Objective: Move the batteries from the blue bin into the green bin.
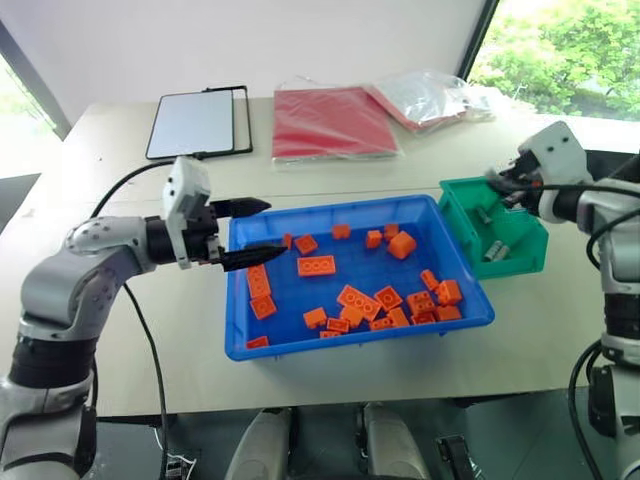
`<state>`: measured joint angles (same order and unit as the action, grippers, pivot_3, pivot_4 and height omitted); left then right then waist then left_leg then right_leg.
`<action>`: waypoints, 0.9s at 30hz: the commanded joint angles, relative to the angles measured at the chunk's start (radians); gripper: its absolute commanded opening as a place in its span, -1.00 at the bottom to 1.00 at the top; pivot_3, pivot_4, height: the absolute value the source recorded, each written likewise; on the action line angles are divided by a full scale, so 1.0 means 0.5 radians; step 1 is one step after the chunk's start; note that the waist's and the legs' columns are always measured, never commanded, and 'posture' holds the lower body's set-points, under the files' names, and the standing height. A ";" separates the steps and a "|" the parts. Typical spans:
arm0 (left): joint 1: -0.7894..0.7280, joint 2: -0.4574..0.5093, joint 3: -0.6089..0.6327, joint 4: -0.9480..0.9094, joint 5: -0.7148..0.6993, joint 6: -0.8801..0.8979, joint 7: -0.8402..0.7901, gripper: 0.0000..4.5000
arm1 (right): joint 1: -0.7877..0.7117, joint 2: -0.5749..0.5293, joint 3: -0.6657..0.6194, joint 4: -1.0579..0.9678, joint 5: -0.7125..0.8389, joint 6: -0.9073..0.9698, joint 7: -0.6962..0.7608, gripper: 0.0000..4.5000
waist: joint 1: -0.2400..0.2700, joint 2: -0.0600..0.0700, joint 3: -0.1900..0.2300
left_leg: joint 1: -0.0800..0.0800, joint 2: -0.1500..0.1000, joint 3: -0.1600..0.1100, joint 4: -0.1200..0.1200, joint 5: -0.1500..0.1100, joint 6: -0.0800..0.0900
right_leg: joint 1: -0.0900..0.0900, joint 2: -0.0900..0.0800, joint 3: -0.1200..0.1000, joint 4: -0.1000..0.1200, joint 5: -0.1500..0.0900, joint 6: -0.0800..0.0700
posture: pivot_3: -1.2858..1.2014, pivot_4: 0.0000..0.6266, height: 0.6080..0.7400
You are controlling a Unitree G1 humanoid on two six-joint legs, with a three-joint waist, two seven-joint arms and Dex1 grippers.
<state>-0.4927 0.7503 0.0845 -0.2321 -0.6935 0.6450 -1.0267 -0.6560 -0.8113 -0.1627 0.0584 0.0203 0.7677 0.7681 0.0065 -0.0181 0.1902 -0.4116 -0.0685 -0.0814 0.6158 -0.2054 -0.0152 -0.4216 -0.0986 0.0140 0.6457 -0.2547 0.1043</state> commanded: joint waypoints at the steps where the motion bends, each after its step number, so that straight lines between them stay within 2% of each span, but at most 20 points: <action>1: -0.106 -0.026 -0.033 0.068 0.030 -0.052 -0.054 1.00 | 0.028 0.014 -0.050 -0.217 0.048 -0.015 -0.092 0.16 | -0.016 0.000 0.000 | 0.000 0.000 0.000 0.000 0.000 0.000 | 0.000 0.000 0.000 0.001 0.000 0.000 | 0.03 -0.52 0.87; 3: -0.139 -0.035 -0.045 0.103 0.041 -0.058 -0.076 1.00 | 0.050 0.000 -0.046 -0.287 0.043 -0.059 -0.117 0.58 | -0.038 0.000 0.000 | 0.000 0.001 0.000 -0.001 0.000 0.000 | -0.001 0.001 0.000 0.002 0.000 0.001 | 0.03 -0.52 0.87; 7: -0.164 -0.035 -0.041 0.141 0.053 -0.057 -0.114 1.00 | 0.095 -0.025 -0.303 -0.637 0.383 0.125 0.038 0.58 | -0.043 0.000 0.000 | 0.000 0.001 0.000 -0.001 0.000 0.000 | -0.002 0.002 0.000 0.003 0.001 0.002 | 0.03 -0.52 0.87; 11: -0.142 0.008 -0.006 0.150 0.061 -0.052 -0.155 1.00 | 0.392 -0.153 -0.638 -1.010 0.768 0.360 0.300 0.58 | -0.022 0.000 0.000 | -0.001 0.001 -0.005 -0.001 -0.001 0.003 | 0.001 0.002 -0.003 0.002 0.000 0.002 | 0.03 -0.52 0.87; 14: -0.090 0.111 0.081 0.141 0.007 0.009 -0.211 1.00 | 0.950 -0.242 -0.997 -1.149 0.878 0.357 0.585 0.58 | -0.002 -0.002 0.000 | -0.001 0.000 -0.005 0.001 -0.003 0.006 | 0.004 0.001 -0.003 -0.001 0.000 0.002 | 0.03 -0.52 0.87; 17: -0.030 0.215 0.169 0.132 -0.067 0.069 -0.285 1.00 | 1.384 -0.259 -1.228 -1.102 0.899 0.206 0.788 0.58 | 0.009 -0.002 0.000 | 0.000 0.000 -0.002 0.001 -0.004 0.008 | 0.006 0.001 -0.003 -0.005 -0.001 0.002 | 0.03 -0.52 0.87; 19: 0.037 0.303 0.231 0.125 -0.087 0.085 -0.345 1.00 | 1.598 -0.259 -1.304 -0.966 0.841 0.025 0.871 0.58 | 0.000 -0.001 0.000 | 0.002 0.001 0.000 0.003 -0.004 0.008 | 0.007 0.000 -0.001 -0.006 -0.001 0.002 | 0.03 -0.52 0.87; 22: 0.118 0.361 0.262 0.138 -0.043 0.037 -0.364 1.00 | 1.750 -0.261 -1.309 -0.848 0.786 -0.190 0.899 0.58 | -0.007 0.001 -0.001 | 0.012 0.010 0.001 0.003 -0.005 0.008 | 0.025 0.004 -0.003 -0.022 -0.003 -0.003 | 0.03 -0.52 0.87; 27: 0.238 0.402 0.307 0.128 0.021 -0.029 -0.336 1.00 | 1.691 -0.257 -1.270 -0.858 0.895 -0.208 0.812 0.58 | -0.004 0.001 -0.001 | 0.011 0.015 0.001 0.002 -0.005 0.007 | 0.026 0.004 -0.004 -0.028 -0.001 -0.005 | 0.03 -0.52 0.87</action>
<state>-0.3725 0.9269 0.1937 -0.1486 -0.6880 0.6516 -1.1967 0.2100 -0.9251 -0.7837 -0.3465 0.4303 0.6706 1.1875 0.0047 -0.0176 0.1899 -0.4069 -0.0607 -0.0810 0.6164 -0.2080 -0.0116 -0.4095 -0.0967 0.0120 0.6316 -0.2550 0.1017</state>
